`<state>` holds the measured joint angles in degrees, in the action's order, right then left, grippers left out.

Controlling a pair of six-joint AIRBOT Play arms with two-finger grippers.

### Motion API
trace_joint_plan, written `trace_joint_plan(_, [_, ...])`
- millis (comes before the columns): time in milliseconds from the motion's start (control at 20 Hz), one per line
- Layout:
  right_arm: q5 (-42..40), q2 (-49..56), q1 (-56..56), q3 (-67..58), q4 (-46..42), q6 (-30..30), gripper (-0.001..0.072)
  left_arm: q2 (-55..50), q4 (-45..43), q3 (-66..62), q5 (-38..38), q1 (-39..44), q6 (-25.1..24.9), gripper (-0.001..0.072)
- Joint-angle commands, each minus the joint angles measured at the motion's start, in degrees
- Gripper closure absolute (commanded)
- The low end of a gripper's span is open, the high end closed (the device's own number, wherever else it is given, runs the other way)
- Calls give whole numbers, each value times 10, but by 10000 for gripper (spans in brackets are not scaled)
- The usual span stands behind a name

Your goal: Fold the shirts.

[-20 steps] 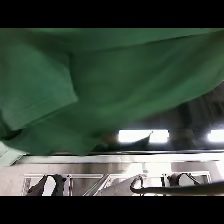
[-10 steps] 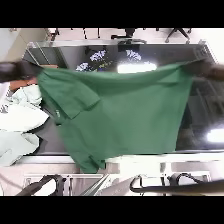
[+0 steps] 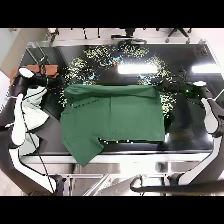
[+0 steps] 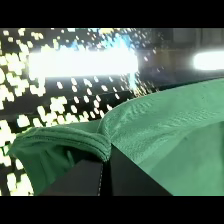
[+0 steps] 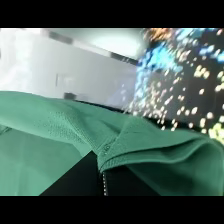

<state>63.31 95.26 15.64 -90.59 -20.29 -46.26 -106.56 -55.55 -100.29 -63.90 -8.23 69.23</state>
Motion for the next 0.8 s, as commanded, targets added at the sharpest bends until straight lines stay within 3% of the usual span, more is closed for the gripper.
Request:
trace_joint_plan(0, [13, 41, 0, -45, -3, -18, 696, -76, -6, -91, -51, 1, 13, 696])
trace_joint_plan(300, [24, 42, -4, -45, -70, -31, 695, -120, -79, -117, -77, 20, 38, 696])
trace_joint_plan(750, [-25, 41, 0, -47, -100, -31, 695, -148, -80, -117, -93, 24, 43, 695])
